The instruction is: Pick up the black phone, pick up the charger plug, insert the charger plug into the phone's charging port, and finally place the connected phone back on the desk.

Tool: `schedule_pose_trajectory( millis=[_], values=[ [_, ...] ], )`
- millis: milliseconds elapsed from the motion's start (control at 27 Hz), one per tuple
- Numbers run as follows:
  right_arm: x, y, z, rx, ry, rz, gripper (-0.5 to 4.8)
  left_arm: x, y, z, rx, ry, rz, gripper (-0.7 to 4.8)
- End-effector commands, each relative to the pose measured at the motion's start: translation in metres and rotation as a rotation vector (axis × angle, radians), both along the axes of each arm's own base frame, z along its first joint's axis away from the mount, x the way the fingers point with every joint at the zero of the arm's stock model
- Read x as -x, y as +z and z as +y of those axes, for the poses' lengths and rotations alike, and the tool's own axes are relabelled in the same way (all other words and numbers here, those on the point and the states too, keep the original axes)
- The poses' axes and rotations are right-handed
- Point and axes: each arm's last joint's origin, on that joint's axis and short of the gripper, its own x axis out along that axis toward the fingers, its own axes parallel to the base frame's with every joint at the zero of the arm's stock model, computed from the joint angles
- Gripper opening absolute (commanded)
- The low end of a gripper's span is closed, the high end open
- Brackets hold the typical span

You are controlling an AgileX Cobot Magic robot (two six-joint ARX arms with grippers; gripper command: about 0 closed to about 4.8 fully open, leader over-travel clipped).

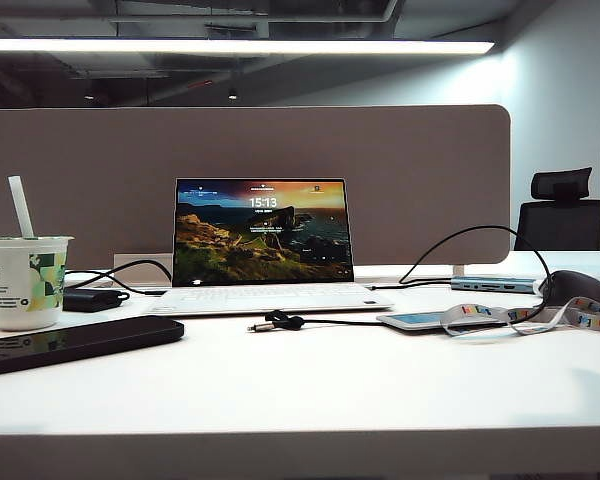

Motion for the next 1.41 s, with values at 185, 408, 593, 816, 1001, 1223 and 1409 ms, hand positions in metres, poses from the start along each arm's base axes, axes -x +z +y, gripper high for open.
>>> schedule_pose_trajectory(
  millis=[185, 408, 593, 816, 1001, 1223, 1409],
  values=[
    [-0.035, 0.044, 0.013, 0.009, 0.198, 0.030, -0.06, -0.031, 0.032, -0.004, -0.014, -0.138, 0.090, -0.05],
    [-0.056, 0.056, 0.037, -0.035, 0.353, 0.084, -0.06, -0.063, 0.033, -0.008, -0.004, -0.287, 0.234, -0.05],
    [-0.067, 0.046, 0.070, -0.014, 0.521, 0.165, -0.05, -0.085, 0.028, -0.011, 0.016, -0.380, 0.335, -0.05],
    [-0.069, 0.032, 0.111, 0.024, 0.696, 0.253, -0.06, -0.102, 0.017, -0.012, 0.037, -0.435, 0.416, -0.05],
    [-0.066, 0.020, 0.141, 0.028, 0.812, 0.318, -0.06, -0.113, 0.006, -0.013, 0.057, -0.459, 0.487, -0.05],
    [-0.060, 0.009, 0.169, 0.047, 0.915, 0.354, -0.05, -0.124, -0.008, -0.013, 0.071, -0.465, 0.576, -0.05],
    [-0.056, 0.001, 0.183, 0.072, 0.963, 0.390, -0.06, -0.140, -0.028, -0.013, 0.059, -0.470, 0.667, 0.80]
  ],
)
